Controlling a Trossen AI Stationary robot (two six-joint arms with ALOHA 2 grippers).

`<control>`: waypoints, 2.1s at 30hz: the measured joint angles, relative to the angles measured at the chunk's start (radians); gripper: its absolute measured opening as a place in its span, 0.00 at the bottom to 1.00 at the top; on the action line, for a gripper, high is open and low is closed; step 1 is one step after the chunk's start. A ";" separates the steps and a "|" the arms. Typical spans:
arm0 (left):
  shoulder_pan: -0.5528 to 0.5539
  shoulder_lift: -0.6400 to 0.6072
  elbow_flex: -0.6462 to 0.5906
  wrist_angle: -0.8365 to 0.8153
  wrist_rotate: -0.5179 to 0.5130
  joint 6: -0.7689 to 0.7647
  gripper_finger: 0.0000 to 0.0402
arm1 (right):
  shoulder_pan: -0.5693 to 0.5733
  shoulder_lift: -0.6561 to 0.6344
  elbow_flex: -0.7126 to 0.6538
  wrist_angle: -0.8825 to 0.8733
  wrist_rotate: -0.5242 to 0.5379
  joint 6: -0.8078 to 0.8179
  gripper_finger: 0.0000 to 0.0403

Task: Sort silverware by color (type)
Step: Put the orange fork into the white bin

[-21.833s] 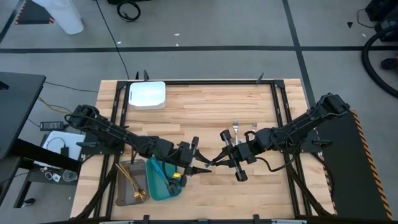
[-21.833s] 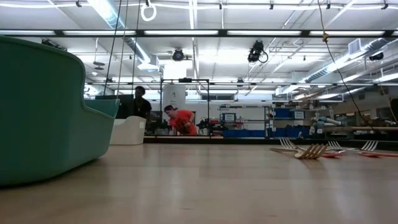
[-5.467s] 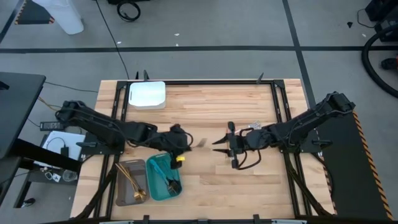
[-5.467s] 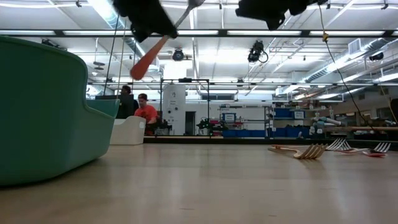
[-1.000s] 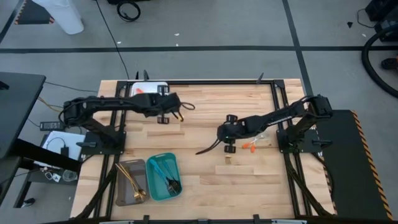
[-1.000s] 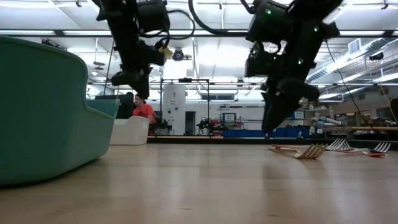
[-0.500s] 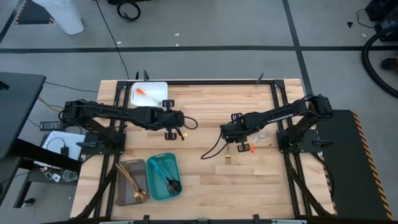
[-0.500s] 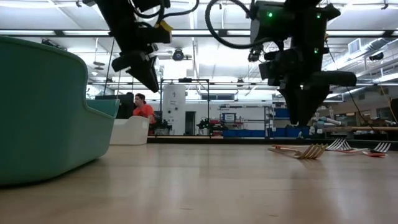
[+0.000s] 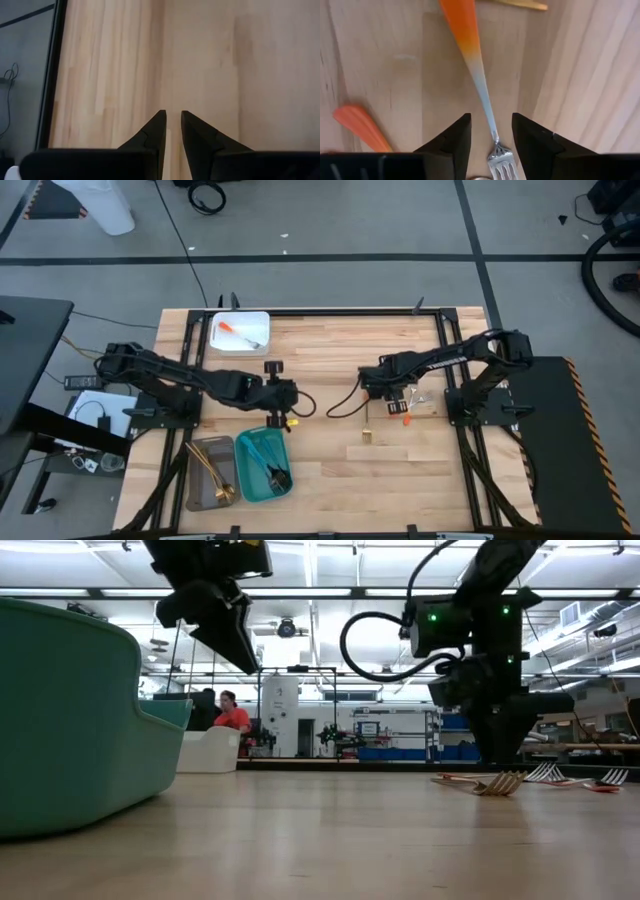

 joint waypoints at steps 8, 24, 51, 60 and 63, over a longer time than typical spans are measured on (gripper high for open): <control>-0.027 0.000 0.000 0.000 -0.001 -0.023 0.16 | -0.059 0.000 -0.044 0.054 -0.070 -0.066 0.31; -0.023 0.000 0.000 -0.001 -0.002 -0.022 0.16 | -0.085 -0.004 -0.099 0.113 -0.113 -0.080 0.04; 0.009 0.000 -0.136 0.461 -0.075 -0.243 0.16 | 0.024 -0.146 -0.020 0.693 0.048 0.389 0.06; 0.050 0.000 -0.149 0.753 -0.150 -0.197 0.22 | 0.104 -0.146 -0.020 1.001 0.283 0.307 0.06; 0.068 0.000 -0.149 0.825 -0.164 -0.187 0.30 | 0.135 -0.146 -0.020 1.061 0.367 0.259 0.06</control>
